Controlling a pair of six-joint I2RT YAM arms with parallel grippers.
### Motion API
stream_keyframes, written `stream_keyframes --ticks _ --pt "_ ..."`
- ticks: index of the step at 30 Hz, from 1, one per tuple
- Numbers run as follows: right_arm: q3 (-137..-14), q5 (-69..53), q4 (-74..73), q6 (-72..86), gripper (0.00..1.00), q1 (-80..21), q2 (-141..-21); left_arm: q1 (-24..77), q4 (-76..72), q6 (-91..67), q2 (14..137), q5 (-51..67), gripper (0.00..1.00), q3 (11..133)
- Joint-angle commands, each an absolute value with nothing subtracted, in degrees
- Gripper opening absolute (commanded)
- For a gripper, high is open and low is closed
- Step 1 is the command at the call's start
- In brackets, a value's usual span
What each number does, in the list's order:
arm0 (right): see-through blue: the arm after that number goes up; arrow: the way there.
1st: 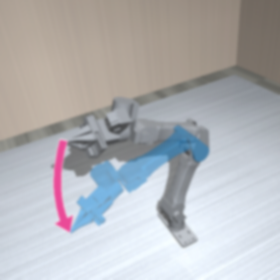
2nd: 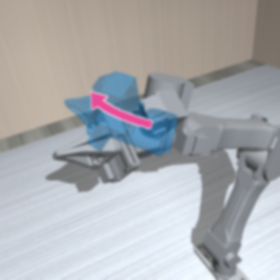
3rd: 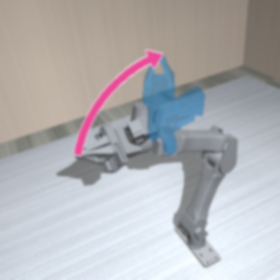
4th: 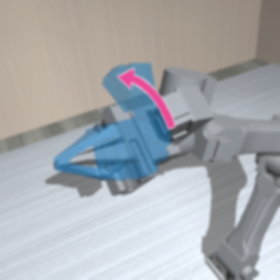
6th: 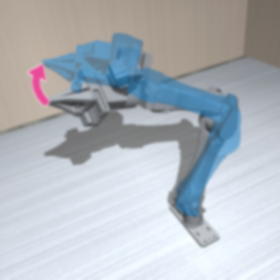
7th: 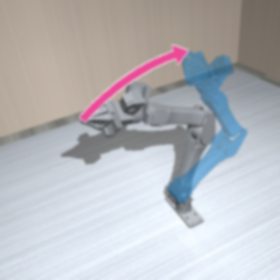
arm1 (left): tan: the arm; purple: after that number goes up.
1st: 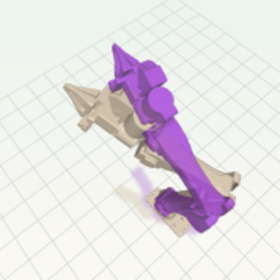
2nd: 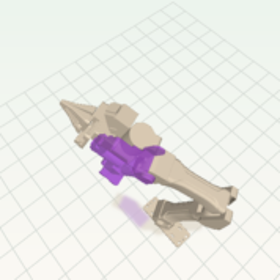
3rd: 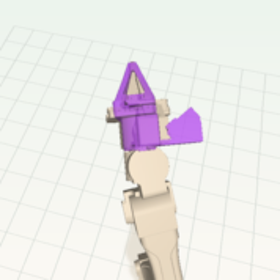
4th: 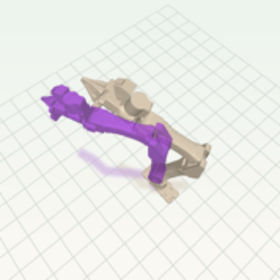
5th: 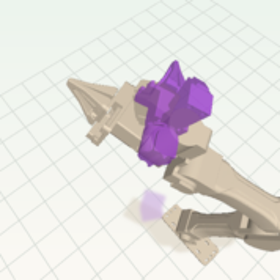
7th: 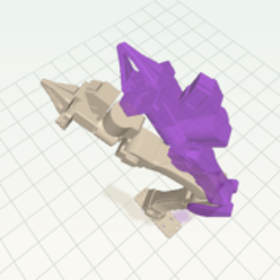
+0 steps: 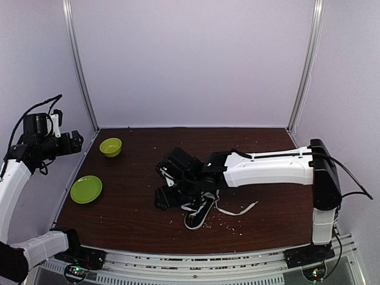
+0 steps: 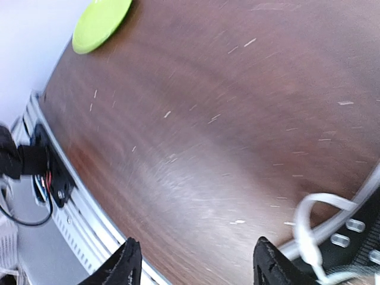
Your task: Tie the shoes
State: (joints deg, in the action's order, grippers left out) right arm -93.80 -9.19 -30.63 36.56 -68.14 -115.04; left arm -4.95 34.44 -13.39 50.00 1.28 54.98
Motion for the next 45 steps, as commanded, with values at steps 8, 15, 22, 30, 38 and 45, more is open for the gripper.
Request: stream_keyframes --ticks 8,15,22,30,38,45 --pt "-86.3 0.0 -36.3 40.9 0.67 -63.8 -113.4 -5.3 32.9 -12.8 50.7 2.2 0.98 56.5" --pt "-89.3 -6.0 -36.5 38.0 0.67 -64.2 -117.4 -5.4 32.9 -12.8 50.9 1.7 0.98 56.4" --pt "-91.1 -9.8 -37.2 36.8 0.66 -65.2 -119.2 -5.3 32.9 -12.9 51.1 1.4 0.98 56.4" --pt "-95.0 -12.6 -38.0 36.7 0.65 -66.9 -121.2 -5.4 33.4 -12.9 51.7 1.3 0.98 56.9" --pt "-95.3 -15.0 -36.2 36.8 0.64 -67.3 -118.8 -5.3 33.4 -12.9 51.9 1.4 0.98 56.8" --pt "-89.0 7.8 -41.0 44.8 0.71 -67.7 -107.9 -5.4 33.3 -12.9 51.7 1.3 0.98 56.8"
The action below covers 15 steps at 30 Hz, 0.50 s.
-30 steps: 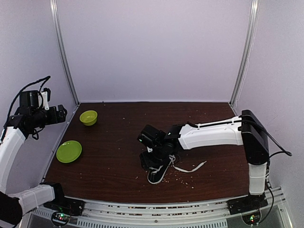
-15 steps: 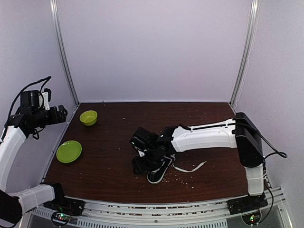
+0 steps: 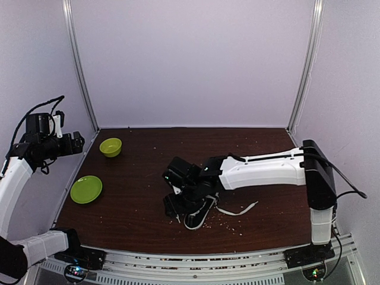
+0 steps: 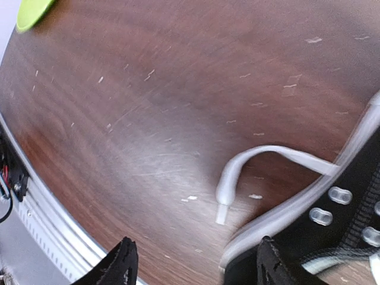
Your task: Tie the shoes
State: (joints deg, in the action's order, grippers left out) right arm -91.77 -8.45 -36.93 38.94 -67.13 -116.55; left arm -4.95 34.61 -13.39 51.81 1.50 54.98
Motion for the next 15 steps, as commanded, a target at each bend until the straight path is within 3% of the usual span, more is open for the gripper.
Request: stream_keyframes --ticks 1,7,15 --pt "-87.7 11.7 -42.5 46.9 0.72 -68.2 -106.7 -5.4 33.4 -12.9 51.7 1.4 0.98 56.8" --pt "-80.5 17.4 -42.8 58.6 0.77 -71.3 -104.3 -5.4 33.4 -13.0 51.8 1.9 0.98 56.8" --pt "-84.6 15.4 -42.9 60.2 0.77 -73.9 -109.8 -5.4 33.4 -13.1 51.9 1.9 0.98 56.8"
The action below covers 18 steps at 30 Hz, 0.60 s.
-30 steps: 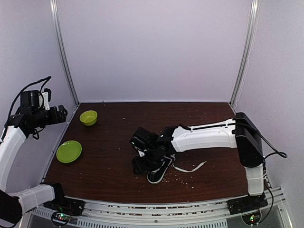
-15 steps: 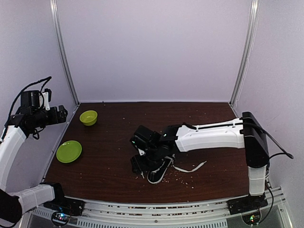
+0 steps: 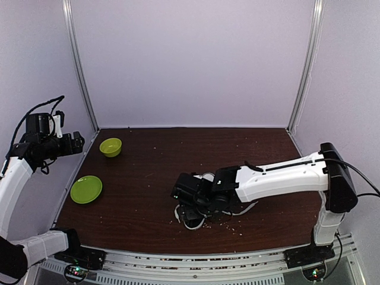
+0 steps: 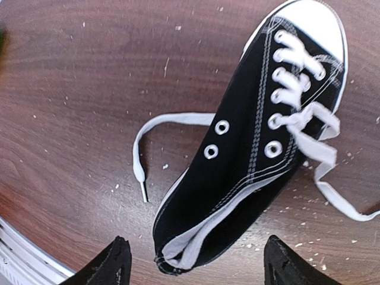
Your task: Tie the shoes
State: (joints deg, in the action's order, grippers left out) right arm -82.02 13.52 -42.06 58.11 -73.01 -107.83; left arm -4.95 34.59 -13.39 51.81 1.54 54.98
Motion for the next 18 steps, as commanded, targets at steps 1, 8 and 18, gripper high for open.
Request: stream_keyframes --ticks 1,8,18 --pt "-84.8 15.2 -42.9 60.3 0.76 -74.0 -110.5 -5.3 33.4 -13.1 51.9 1.9 0.98 56.7" --pt "-84.3 12.6 -42.0 61.2 0.61 -74.0 -114.1 -5.4 33.4 -13.1 51.9 1.8 0.98 56.8" --pt "-82.9 14.3 -41.0 60.8 0.0 -73.5 -112.4 -5.3 33.4 -13.1 52.0 1.1 0.98 56.8"
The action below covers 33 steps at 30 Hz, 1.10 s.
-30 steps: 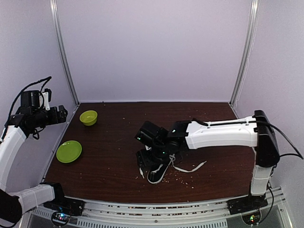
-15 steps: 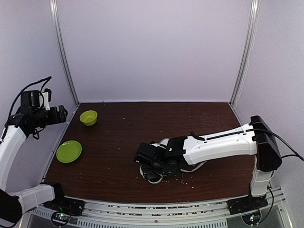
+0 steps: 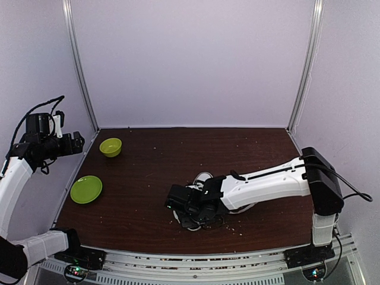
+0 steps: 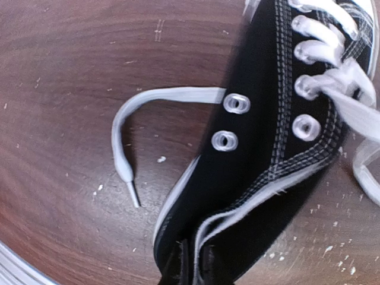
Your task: Tie the shoes
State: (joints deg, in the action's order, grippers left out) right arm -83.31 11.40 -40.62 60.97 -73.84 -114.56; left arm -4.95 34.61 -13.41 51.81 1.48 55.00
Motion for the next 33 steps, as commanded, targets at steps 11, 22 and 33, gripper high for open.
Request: stream_keyframes --ticks 11,22,33 --pt "-76.1 25.2 -37.3 49.5 0.0 -62.8 -92.1 -5.4 33.7 -13.0 52.2 0.2 0.98 56.9" --pt "-61.6 18.0 -30.1 43.5 0.0 -39.5 -69.9 -5.3 33.9 -13.1 52.9 -0.3 0.98 57.0" --pt "-52.7 10.0 -16.6 46.7 0.0 -43.0 -69.5 -5.3 34.0 -12.9 53.1 0.3 0.98 57.0"
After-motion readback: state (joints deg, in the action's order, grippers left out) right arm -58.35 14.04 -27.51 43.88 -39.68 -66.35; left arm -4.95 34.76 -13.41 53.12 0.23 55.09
